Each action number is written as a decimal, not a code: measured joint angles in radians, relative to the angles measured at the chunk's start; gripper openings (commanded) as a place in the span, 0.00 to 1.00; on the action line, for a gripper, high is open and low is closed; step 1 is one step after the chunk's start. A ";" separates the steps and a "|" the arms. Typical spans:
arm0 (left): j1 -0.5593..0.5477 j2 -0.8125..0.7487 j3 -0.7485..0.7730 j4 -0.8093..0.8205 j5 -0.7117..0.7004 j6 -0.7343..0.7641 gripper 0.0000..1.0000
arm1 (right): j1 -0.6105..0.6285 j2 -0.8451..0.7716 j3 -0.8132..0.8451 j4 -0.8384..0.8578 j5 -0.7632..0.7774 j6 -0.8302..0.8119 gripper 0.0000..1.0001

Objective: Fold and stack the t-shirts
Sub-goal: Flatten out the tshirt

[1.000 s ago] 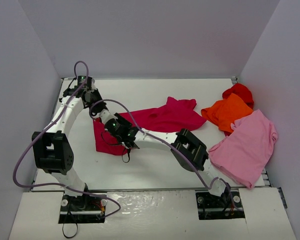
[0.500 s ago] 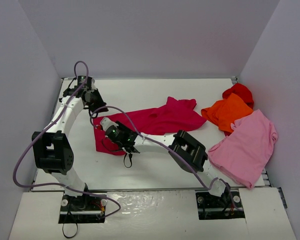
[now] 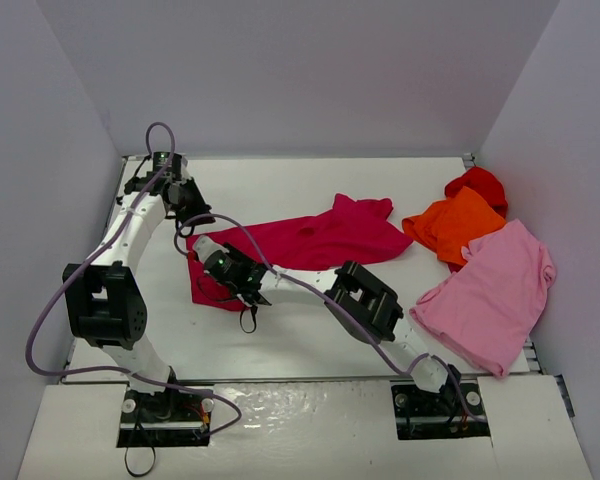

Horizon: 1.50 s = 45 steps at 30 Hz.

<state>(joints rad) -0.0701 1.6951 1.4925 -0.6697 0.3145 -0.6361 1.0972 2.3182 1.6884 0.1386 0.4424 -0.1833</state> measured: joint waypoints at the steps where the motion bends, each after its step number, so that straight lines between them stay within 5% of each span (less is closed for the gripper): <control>1: 0.000 0.000 0.000 0.000 0.000 0.000 0.00 | -0.001 0.008 0.005 -0.001 -0.004 0.000 0.42; 32: 0.006 0.000 0.000 0.003 0.004 0.000 0.00 | -0.016 -0.035 -0.081 0.028 0.007 0.001 0.39; 45: 0.013 0.000 0.000 0.007 0.008 0.000 0.00 | -0.018 0.058 0.070 0.031 0.055 -0.065 0.31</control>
<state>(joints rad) -0.0566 1.6951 1.4925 -0.6624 0.3224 -0.6361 1.0795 2.3761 1.7589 0.1694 0.4976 -0.2480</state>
